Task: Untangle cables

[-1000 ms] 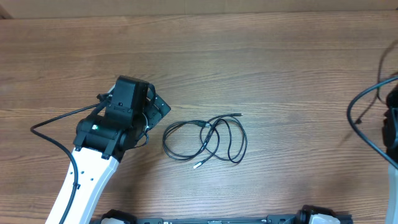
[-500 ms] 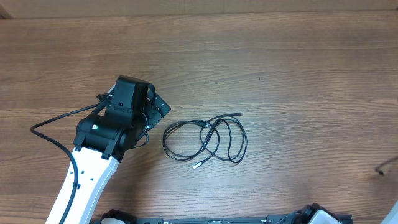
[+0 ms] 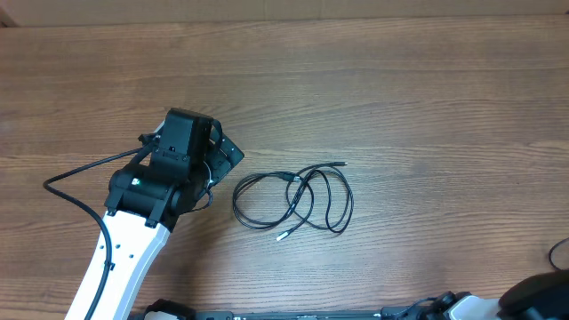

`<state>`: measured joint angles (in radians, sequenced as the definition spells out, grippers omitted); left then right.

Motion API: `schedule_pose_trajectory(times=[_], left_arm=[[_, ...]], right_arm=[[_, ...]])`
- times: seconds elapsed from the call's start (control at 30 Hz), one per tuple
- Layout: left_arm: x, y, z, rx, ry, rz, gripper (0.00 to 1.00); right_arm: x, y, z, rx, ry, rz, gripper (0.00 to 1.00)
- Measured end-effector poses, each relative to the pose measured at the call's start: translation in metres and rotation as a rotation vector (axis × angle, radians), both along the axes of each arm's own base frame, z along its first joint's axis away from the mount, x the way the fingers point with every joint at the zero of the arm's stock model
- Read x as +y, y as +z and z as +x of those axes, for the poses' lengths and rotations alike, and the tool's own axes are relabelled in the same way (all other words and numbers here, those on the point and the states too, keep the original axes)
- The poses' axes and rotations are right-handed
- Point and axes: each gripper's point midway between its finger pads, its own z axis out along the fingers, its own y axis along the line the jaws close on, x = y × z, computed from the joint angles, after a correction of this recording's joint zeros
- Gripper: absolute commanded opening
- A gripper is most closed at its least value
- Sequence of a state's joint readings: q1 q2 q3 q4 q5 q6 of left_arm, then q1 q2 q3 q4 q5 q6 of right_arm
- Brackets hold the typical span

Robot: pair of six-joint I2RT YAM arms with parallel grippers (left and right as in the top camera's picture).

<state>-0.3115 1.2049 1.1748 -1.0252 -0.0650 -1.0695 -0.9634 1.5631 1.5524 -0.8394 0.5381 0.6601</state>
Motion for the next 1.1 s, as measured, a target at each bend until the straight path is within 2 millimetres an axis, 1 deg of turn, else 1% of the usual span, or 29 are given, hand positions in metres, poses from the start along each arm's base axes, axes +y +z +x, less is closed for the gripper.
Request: schedule_pose_trajectory(times=[0.13,0.3,0.4,0.57,0.6,0.63,0.67,0.7,0.73,0.87,0.9,0.93,0.97,1.1], left_arm=[[0.000,0.000,0.000,0.000,0.000,0.000,1.00],[0.000,0.000,0.000,0.000,0.000,0.000,1.00],[0.000,0.000,0.000,0.000,0.000,0.000,1.00],[0.000,0.000,0.000,0.000,0.000,0.000,1.00],[0.000,0.000,0.000,0.000,0.000,0.000,1.00],[0.000,0.000,0.000,0.000,0.000,0.000,1.00],[0.000,0.000,0.000,0.000,0.000,0.000,1.00],[0.000,0.000,0.000,0.000,0.000,0.000,1.00],[0.000,0.000,0.000,0.000,0.000,0.000,1.00],[0.000,0.000,0.000,0.000,0.000,0.000,1.00],[0.000,0.000,0.000,0.000,0.000,0.000,1.00],[0.000,0.000,0.000,0.000,0.000,0.000,1.00],[0.000,0.000,0.000,0.000,0.000,0.000,1.00],[0.000,0.000,0.000,0.000,0.000,0.000,1.00]], right_arm=[[-0.012,-0.038,0.000,-0.015,-0.024,0.097,0.04],[-0.019,-0.074,0.001,-0.032,-0.046,0.189,0.04],[-0.021,-0.091,0.004,-0.026,-0.049,0.230,0.04],[-0.022,-0.113,0.007,-0.014,-0.052,0.277,0.04],[-0.022,-0.117,0.008,-0.010,-0.052,0.288,0.07],[-0.023,-0.120,0.008,-0.009,-0.053,0.294,0.13],[-0.023,-0.123,0.008,-0.004,-0.050,0.300,0.23],[-0.023,-0.124,0.009,-0.008,-0.055,0.302,0.31],[-0.023,-0.126,0.009,-0.009,-0.058,0.304,0.43],[-0.023,-0.132,0.011,-0.011,-0.056,0.319,0.86],[-0.022,-0.133,0.012,-0.015,-0.052,0.325,0.93],[-0.021,-0.135,0.014,-0.019,-0.037,0.337,0.98],[-0.021,-0.136,0.016,-0.030,-0.036,0.341,1.00],[-0.015,-0.141,0.028,-0.067,0.031,0.386,1.00]])
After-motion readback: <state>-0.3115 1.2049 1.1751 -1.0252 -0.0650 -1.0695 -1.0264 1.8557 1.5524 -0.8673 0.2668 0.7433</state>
